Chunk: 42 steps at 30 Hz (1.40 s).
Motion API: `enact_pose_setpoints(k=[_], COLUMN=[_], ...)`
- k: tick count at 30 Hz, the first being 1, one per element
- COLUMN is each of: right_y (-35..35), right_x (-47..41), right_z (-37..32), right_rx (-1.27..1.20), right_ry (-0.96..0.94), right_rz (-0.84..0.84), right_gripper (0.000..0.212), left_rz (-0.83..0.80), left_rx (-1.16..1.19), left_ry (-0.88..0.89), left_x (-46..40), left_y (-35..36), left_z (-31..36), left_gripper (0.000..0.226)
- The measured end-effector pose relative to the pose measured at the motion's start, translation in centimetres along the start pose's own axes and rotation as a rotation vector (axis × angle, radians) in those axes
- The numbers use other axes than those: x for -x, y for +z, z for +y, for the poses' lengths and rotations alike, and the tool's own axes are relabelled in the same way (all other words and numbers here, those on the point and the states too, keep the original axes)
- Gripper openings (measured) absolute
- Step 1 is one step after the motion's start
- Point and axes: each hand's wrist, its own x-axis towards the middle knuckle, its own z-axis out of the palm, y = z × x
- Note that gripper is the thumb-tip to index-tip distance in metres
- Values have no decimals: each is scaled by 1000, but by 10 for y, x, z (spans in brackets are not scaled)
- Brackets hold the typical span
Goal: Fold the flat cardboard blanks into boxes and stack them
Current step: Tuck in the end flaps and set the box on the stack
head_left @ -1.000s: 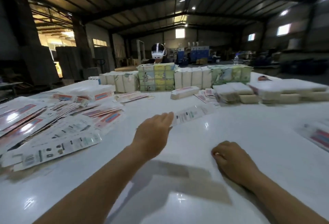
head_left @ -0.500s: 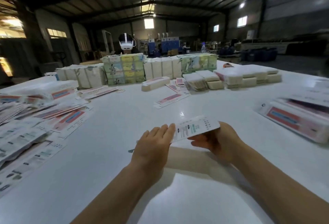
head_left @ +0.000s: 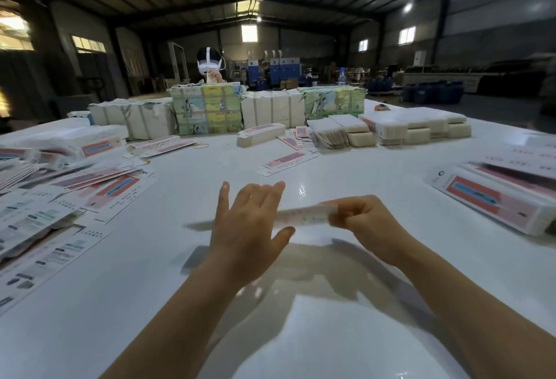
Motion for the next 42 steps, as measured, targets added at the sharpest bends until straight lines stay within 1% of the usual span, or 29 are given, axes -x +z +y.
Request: enact_pose_setpoints(k=[2,4,7,9,11,12,13,14,15,16,17,18,20,22,24,27,29,31,33,35,38,42], right_y=[6,7,4,4,6,7,6,4,2,1,1,2,7,10,9,8,11,12,11,10,11,14], right_x=[1,0,1,1,2,2,1,0,-1,-1,0,1,3,1,1,1,2,2,2,1,1,-1], right_z=[0,1,0,-2,-5,-7,-9,-10,-11,-12,-13,-14,-10,-7,-3,2,3,2,0,-2,-2,0], right_rx=[169,313,374,378,364,315,192,-30,-316,-576,-721,-742,-642,-571,-545,-451,-425,-435,-431,-411,-398,-362], right_ry=[-177,-296,-366,-373,-320,-259,-170,-56,83,209,294,342,352,333,308,284,287,301,305,321,368,438], right_rz=[24,38,45,40,37,58,89,130,146,115,60,-14,-121,-118,-81,-78,-99,-96,-90,-102,-96,-9], right_gripper=[57,57,55,57,62,63,64,62,57,49,39,32,34,31,20,27,24,22,25,28,29,22], left_rz=[-26,-132,-288,-318,-328,-330,-327,-320,-307,-289,-264,-238,-192,-130,-60,48,128,166,152,96,5,-125], left_rx=[27,102,278,362,417,420,414,408,399,384,366,351,346,314,232,133,82,39,10,11,11,108], left_ry=[42,84,80,44,-20,-47,-69,-84,-93,-95,-90,-81,-64,-30,20,89,111,119,101,61,-4,-37], left_x=[0,1,0,-1,-1,-2,-2,-2,-1,-1,-1,-1,-1,0,0,1,0,-1,-1,-1,-3,-2], left_y=[-3,0,4,4,3,4,5,6,7,7,7,8,8,6,2,-7,-9,-12,-14,-16,-13,-1], left_z=[-1,-2,2,3,1,-1,-3,-5,-6,-5,-4,-1,4,6,7,10,14,16,16,15,9,7], left_gripper=[64,65,70,75,79,80,80,81,83,86,89,91,96,99,98,86,77,70,67,66,74,80])
